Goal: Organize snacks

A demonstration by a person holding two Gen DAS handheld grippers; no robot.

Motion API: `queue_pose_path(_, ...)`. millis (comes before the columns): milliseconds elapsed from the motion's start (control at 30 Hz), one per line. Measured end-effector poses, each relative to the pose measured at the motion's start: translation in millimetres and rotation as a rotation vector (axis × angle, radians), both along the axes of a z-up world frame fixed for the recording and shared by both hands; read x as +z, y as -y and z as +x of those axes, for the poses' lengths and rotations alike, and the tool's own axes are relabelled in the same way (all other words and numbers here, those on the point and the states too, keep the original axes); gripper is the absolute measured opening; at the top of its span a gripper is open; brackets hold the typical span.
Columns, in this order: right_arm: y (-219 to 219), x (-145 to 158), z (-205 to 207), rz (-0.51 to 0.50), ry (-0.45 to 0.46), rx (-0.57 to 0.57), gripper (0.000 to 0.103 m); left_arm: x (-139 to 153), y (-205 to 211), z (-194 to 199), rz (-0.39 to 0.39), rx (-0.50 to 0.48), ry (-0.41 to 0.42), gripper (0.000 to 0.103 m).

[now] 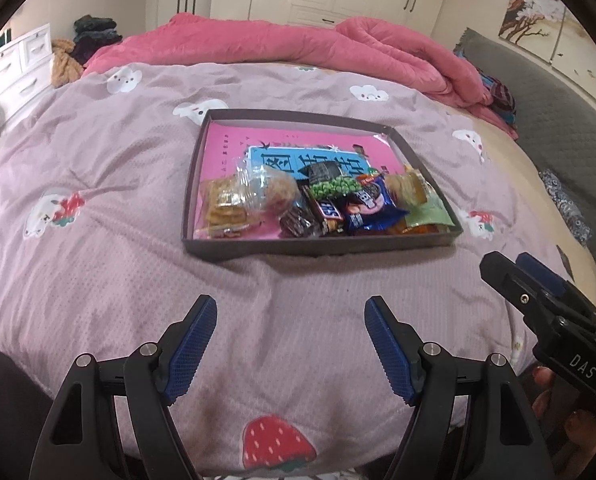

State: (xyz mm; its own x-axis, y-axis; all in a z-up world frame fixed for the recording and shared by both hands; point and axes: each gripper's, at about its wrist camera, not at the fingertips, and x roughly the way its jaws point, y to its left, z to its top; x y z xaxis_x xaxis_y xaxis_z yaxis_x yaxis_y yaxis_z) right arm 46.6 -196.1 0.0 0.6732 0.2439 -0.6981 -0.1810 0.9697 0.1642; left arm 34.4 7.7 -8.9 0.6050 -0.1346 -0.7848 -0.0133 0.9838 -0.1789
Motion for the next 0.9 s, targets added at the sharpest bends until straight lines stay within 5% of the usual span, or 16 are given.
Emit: queue_pose_path(900,-16,-4,-11,-0.044,-0.002,0.051,0.095,1,-11,-9,0.026,0.023,-0.003,0.078)
